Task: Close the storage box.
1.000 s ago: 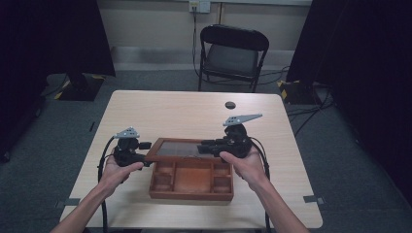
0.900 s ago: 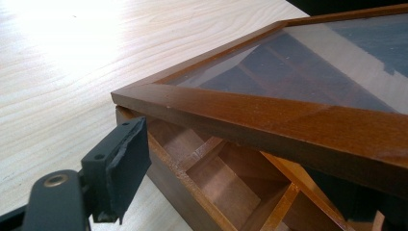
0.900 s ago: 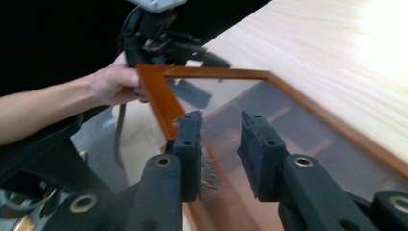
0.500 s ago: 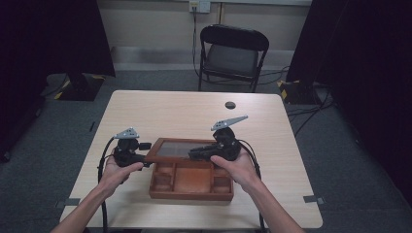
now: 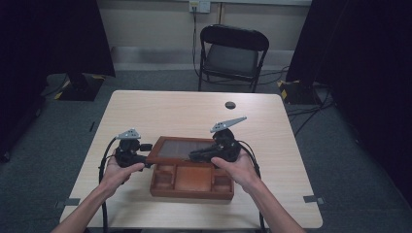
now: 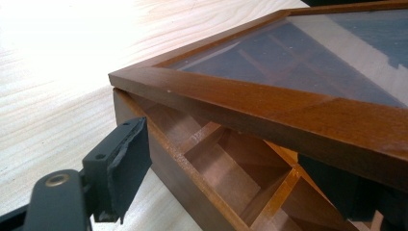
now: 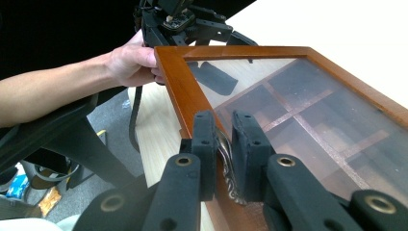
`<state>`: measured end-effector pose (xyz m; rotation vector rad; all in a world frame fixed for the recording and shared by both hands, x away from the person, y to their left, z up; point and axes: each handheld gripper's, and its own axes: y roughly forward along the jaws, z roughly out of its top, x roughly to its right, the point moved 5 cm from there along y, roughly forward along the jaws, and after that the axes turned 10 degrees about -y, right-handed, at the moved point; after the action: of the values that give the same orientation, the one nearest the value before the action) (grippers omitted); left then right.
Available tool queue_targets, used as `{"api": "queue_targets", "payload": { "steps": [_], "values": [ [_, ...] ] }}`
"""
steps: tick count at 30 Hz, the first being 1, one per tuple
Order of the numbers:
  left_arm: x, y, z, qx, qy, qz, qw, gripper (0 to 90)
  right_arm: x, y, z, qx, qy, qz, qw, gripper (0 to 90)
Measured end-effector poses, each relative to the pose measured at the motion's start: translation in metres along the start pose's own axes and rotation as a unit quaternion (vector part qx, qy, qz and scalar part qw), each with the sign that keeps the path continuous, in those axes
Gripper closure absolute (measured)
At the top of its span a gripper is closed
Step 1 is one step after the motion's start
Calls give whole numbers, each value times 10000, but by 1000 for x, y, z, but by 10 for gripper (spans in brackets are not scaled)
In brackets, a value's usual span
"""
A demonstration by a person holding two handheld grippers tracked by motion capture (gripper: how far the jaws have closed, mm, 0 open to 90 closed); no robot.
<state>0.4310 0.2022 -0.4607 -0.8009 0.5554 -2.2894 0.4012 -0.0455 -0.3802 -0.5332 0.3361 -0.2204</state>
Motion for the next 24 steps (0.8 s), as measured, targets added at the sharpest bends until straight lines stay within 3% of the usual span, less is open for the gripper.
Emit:
{"api": "queue_targets", "payload": {
  "steps": [11, 12, 18, 24],
  "values": [
    [-9, 4, -3, -113, -70, 182, 9997, 189, 2, -3, -6, -106, -130, -3, 9999, 809],
    [-14, 5, -3, -100, -113, 292, 9995, 189, 1, -3, -7, -113, -146, -18, 9998, 808],
    [-29, -1, -2, -51, -298, 465, 9985, 193, 0, -4, -13, -176, -152, -25, 9997, 807],
    [-36, -4, -2, 14, -412, 530, 9977, 194, 0, -8, -19, -190, -148, -98, 9997, 802]
  ]
}}
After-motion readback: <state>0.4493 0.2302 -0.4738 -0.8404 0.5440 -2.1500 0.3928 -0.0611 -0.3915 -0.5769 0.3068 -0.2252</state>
